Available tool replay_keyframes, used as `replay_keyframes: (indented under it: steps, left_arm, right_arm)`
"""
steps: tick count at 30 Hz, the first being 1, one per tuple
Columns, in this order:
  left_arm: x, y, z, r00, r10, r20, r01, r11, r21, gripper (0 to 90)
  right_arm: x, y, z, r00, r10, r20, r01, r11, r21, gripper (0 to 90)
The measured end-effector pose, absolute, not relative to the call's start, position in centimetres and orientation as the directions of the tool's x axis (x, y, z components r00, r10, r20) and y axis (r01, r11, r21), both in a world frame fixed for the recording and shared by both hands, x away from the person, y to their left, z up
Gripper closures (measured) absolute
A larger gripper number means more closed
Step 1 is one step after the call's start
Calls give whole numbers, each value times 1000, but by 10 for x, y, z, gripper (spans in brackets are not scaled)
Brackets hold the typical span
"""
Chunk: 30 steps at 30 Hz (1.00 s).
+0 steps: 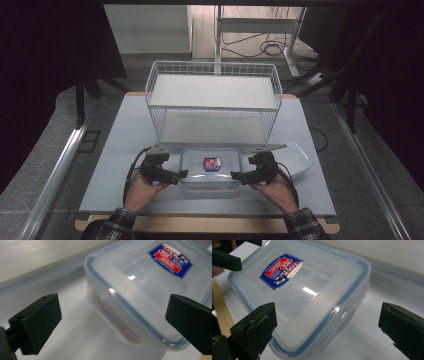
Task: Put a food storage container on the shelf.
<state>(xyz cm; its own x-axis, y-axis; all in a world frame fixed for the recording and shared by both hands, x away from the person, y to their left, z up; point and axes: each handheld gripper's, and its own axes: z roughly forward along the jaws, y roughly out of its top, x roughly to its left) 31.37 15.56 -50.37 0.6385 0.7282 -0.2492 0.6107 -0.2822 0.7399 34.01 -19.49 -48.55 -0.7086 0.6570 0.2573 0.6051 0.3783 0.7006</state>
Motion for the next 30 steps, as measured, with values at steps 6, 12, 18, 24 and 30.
replay_keyframes:
  steps: [6,12,18,24,30]
  left_arm:
    - [325,154,-512,646,666,-373,661,-243,710,0]
    - [334,144,-521,662,582,-473,696,-242,676,0]
    - [335,146,-526,612,556,-562,764,-232,603,0]
    - [324,153,-515,627,575,-525,741,-234,629,129]
    - [312,169,-512,622,544,-563,733,-153,663,371]
  right_arm:
    - [354,-189,-493,-675,632,380,687,350,637,47]
    - [364,-186,-502,-633,601,488,748,313,585,39]
    - [366,-190,-503,-602,596,532,781,298,549,86]
    - [359,-197,-493,-603,607,517,776,297,556,228]
    - [348,-211,-486,-596,589,545,779,259,572,394]
